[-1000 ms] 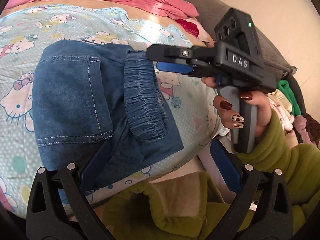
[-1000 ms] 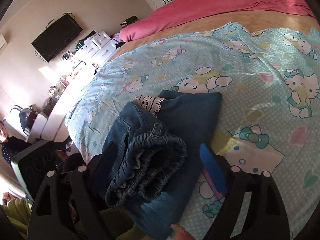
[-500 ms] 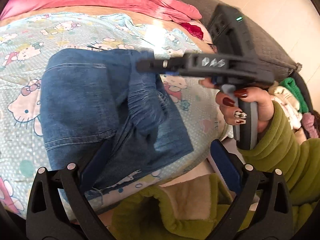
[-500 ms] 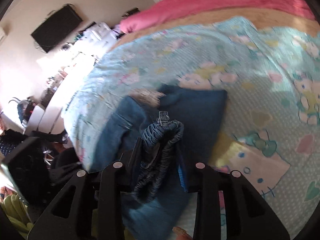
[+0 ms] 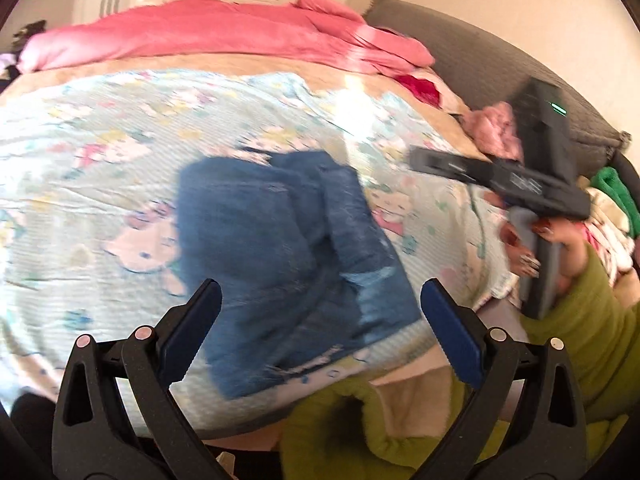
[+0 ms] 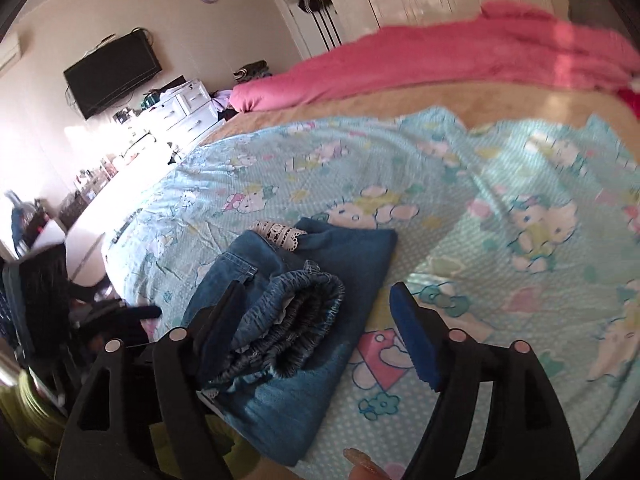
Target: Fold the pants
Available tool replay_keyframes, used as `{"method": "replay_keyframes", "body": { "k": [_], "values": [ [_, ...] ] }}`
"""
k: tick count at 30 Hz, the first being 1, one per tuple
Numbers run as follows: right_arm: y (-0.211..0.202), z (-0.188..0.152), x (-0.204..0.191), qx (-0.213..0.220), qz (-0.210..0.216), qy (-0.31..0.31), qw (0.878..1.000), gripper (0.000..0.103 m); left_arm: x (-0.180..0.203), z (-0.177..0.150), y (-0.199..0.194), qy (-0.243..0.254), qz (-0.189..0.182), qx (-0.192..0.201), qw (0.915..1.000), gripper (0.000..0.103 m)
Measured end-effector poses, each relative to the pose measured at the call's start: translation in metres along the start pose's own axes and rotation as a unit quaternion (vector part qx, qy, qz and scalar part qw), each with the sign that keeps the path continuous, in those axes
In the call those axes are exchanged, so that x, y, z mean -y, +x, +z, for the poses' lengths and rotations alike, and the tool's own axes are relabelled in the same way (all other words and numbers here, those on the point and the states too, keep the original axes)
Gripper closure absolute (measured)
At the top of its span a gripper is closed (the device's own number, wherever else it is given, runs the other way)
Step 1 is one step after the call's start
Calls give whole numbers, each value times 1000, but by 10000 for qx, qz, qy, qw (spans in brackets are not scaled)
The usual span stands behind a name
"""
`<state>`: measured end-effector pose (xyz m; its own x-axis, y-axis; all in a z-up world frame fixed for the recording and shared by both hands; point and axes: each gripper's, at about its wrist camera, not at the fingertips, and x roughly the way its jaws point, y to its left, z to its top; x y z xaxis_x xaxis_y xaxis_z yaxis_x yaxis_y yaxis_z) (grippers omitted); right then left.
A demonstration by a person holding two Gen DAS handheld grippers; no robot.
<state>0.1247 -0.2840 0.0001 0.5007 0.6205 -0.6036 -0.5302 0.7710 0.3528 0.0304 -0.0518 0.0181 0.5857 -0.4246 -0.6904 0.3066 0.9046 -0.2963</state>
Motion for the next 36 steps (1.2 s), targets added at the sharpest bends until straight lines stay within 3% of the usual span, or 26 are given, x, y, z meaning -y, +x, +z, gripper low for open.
{"method": "replay_keyframes", "body": {
  "k": [7,12,14,16,17,18,21,25,26,28,31,34,36],
  "values": [
    [-36,-30,-55,448,-354,-1531,9866,26,-52,13,-13,-623,798,97,9948,9],
    [-22,-63,-105,51,82,-2683,9633,26,-72,22,-9,-860,818,118,9929,10],
    [-11,-76,-122,-108,210,-3129,9495,34,-71,26,-3,-839,719,79,9939,10],
    [3,-86,-136,-290,256,-3459,9375,44,-65,32,8,-695,557,-37,9960,25],
    [10,-90,-141,-384,273,-3580,9325,50,-60,35,16,-585,472,-140,9971,44],
    [16,-94,-145,-451,255,-3704,9274,53,-57,36,23,-507,417,-224,9976,54],
    [34,-101,-157,-511,81,-4108,9103,53,-48,39,46,-265,349,-535,9976,60],
    [57,-101,-166,-462,-151,-4496,8919,53,-44,39,70,-54,502,-792,9956,60],
    [63,-102,-167,-502,-155,-4544,8892,59,-45,39,74,-77,517,-818,9953,60],
    [74,-103,-165,-700,-115,-4490,8907,78,-49,39,79,-159,508,-838,9951,60],
    [71,-94,-155,-950,280,-4036,9096,98,-51,38,81,-205,497,-836,9950,59],
    [49,-89,-148,-991,671,-3841,9155,99,-52,37,80,-236,462,-796,9955,58],
    [48,-95,-147,-1065,542,-3920,9122,99,-53,37,80,-308,412,-754,9958,57]
  ]
}}
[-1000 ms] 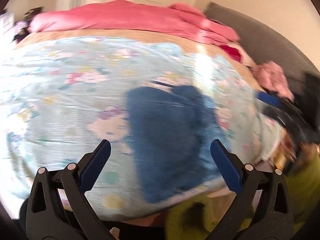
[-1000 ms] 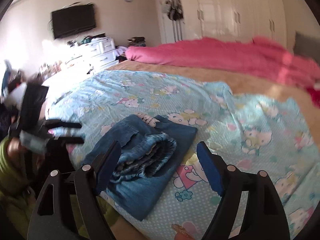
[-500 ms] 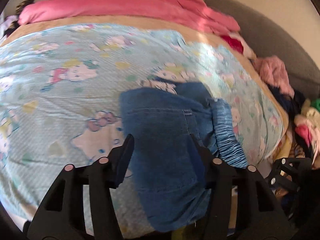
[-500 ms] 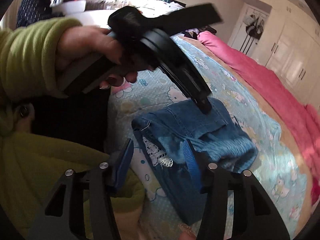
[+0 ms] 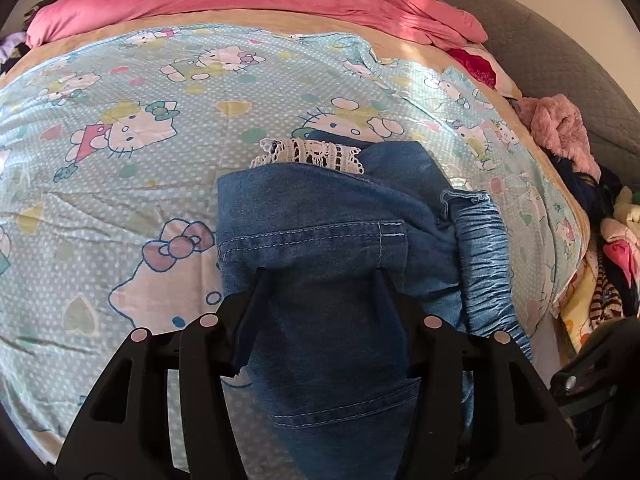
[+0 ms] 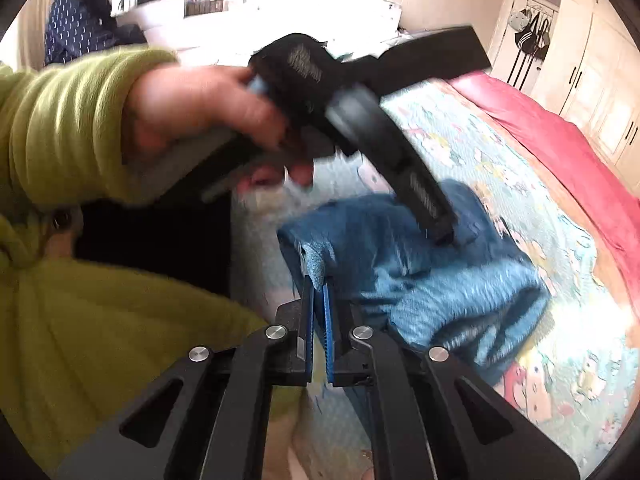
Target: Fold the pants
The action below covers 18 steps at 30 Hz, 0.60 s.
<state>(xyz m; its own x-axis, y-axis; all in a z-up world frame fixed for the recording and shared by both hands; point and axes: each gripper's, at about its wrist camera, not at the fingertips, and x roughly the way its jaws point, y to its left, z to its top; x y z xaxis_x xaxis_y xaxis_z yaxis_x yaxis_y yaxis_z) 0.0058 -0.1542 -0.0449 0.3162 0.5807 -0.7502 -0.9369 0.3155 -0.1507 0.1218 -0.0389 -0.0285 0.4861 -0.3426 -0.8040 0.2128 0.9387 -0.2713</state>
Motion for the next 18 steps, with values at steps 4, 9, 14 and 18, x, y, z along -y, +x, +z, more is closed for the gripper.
{"method": "replay_keyframes", "body": {
  "k": [4,9,14,18],
  "values": [
    [29,-14,-1,-388,9,277,9989,99,-2,-1,-1,-95,-78,37,9999,55],
    [24,-9,-5,-352,57,356,9987,91,3,-3,-4,-24,9,79,10000,51],
    [-8,-2,6,-49,165,730,9972,77,6,-5,-13,12,39,241,9997,45],
    [-26,6,11,108,147,838,9963,74,8,-5,-20,40,110,313,9994,40]
  ]
}}
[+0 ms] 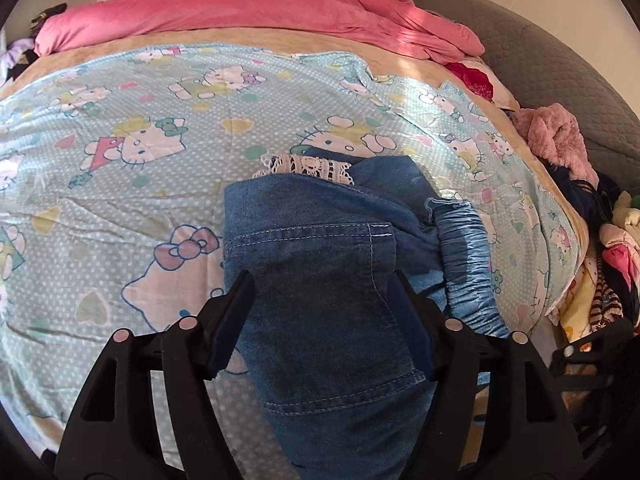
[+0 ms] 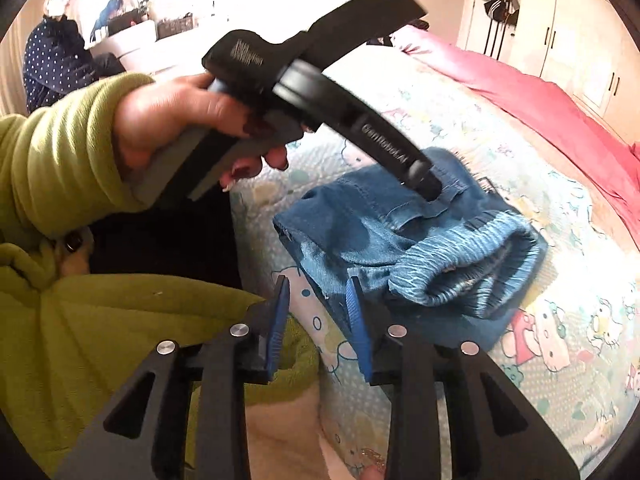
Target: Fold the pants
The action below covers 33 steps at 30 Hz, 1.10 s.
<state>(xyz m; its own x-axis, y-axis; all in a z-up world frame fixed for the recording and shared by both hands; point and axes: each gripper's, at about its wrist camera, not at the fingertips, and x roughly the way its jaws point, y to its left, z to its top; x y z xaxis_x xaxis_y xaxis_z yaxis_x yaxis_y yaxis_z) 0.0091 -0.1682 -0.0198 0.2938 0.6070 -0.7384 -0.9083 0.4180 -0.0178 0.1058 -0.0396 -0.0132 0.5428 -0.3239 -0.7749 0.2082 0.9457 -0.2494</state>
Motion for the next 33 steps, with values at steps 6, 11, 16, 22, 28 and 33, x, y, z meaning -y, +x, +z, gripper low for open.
{"method": "replay_keyframes", "body": {
  "k": [6,11,16,22,28,33],
  "values": [
    [-26,-1,-1,260,163,23,9995,65,-1,0,-8,-38,53,95,9999,29],
    [-35,7,-8,400,257,-91,9988,63,-11,-2,-18,-83,304,217,9993,26],
    [-38,20,15,585,-65,228,9980,49,-29,-20,-36,-87,708,220,9972,26],
    [-18,48,72,242,-823,737,9936,57,-16,-46,-55,62,211,246,9995,50],
    [35,70,91,-351,-708,623,9949,74,25,-63,-32,537,-78,-217,9983,56],
    [88,59,119,-1181,-919,939,9843,76,35,-73,-15,762,81,-378,9963,54]
  ]
}}
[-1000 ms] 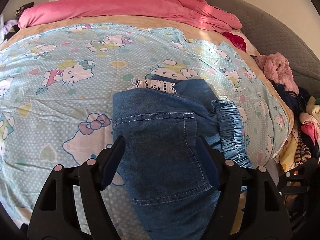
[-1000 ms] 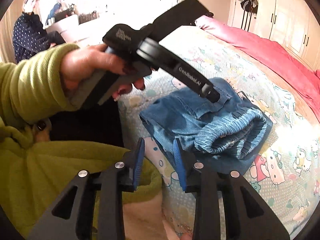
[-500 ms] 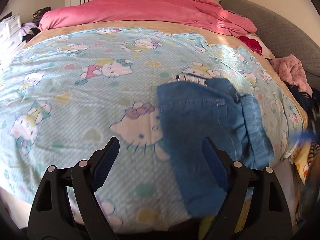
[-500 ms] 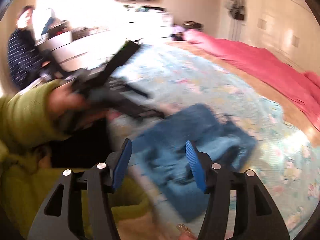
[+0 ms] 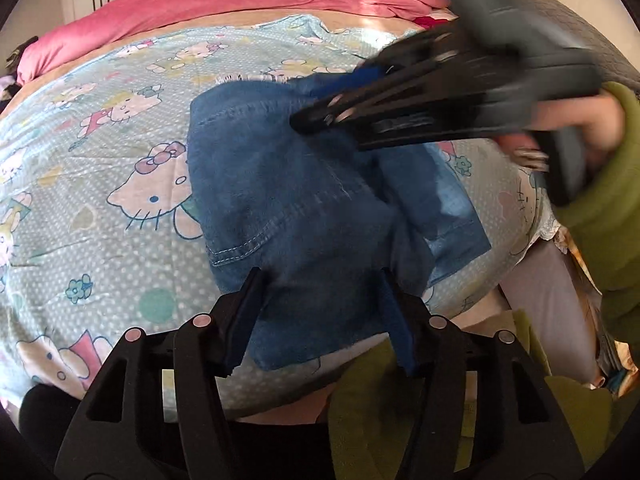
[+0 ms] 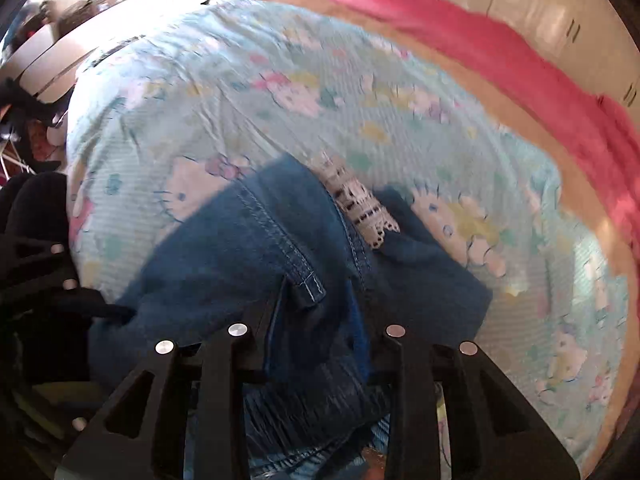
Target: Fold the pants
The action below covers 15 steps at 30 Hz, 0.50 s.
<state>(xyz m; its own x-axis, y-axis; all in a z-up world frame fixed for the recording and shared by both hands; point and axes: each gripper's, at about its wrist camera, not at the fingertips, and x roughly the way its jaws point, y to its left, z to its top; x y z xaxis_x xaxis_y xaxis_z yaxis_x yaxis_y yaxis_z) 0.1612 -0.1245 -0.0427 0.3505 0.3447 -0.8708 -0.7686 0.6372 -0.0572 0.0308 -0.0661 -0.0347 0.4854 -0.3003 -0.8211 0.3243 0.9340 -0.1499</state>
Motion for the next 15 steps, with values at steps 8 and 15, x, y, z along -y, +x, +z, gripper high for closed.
{"method": "replay_keyframes", "body": {
  "k": [8,15],
  "values": [
    [-13,-6,8,298,281,611,9973,72,-9,2,-6,-218,-217,76,9995,49],
    [-72,-23,23,1119,206,1236,9858,39,-1,5,-32,-142,-114,403,9990,27]
  ]
}}
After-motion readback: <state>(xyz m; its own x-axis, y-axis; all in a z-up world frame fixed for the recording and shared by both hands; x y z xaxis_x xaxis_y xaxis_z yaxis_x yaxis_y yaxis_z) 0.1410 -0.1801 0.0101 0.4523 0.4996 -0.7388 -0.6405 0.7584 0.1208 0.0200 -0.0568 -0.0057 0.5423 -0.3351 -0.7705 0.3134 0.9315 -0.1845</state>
